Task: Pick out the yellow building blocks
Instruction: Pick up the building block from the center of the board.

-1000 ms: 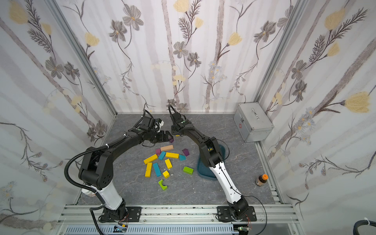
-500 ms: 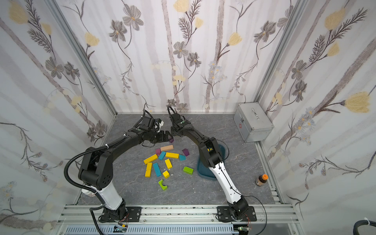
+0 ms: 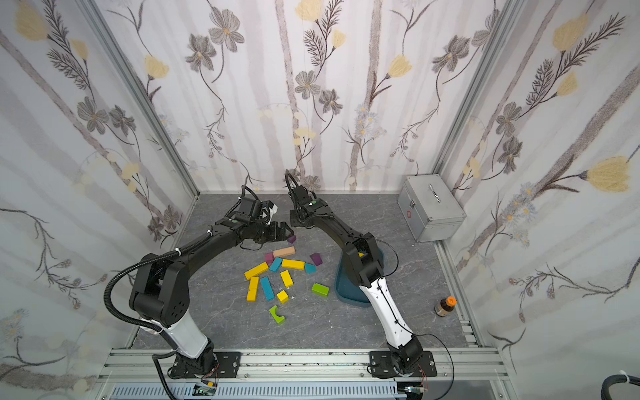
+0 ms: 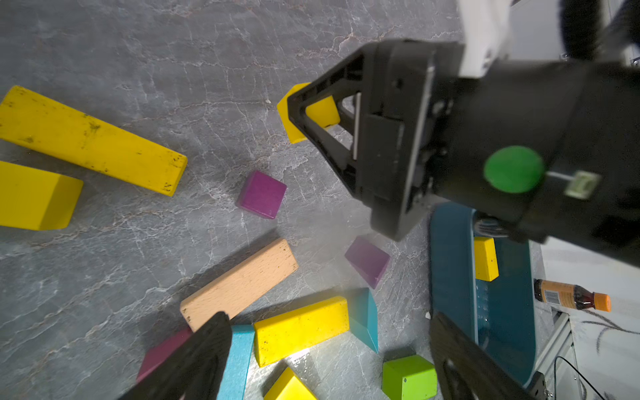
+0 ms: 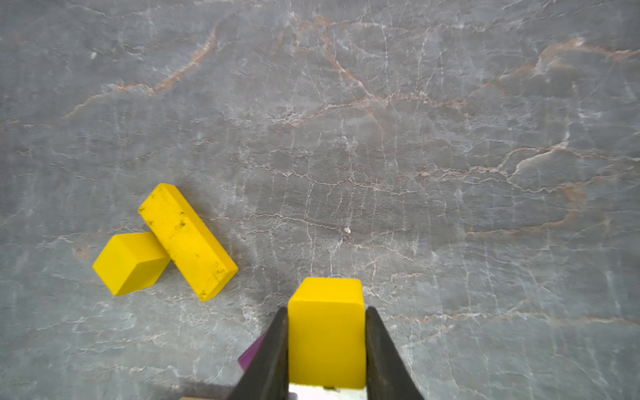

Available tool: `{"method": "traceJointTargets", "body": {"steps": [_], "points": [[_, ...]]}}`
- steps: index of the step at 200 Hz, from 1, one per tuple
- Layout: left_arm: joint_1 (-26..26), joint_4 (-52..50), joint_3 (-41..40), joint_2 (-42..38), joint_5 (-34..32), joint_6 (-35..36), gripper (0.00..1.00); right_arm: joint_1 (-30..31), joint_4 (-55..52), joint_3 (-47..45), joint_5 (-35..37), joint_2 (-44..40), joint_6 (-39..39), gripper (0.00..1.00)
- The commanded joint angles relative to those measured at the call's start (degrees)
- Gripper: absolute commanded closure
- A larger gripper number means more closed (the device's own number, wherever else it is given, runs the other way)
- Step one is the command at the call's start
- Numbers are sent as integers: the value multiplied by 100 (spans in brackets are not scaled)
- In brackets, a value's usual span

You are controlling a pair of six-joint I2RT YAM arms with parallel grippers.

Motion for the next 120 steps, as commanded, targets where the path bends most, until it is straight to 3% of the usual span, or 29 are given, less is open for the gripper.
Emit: {"method": "traceJointTargets", "body": {"steps": [1, 73, 120], "points": [[-6, 110, -81, -88, -63, 34, 9, 11, 254, -249, -64, -232, 51, 81], [-101, 224, -112, -98, 52, -85, 10, 114, 559, -1212, -48, -988, 188, 82], [-242, 289, -167, -147, 57, -110, 10, 157, 1144, -2490, -75, -1904, 380, 82]]}}
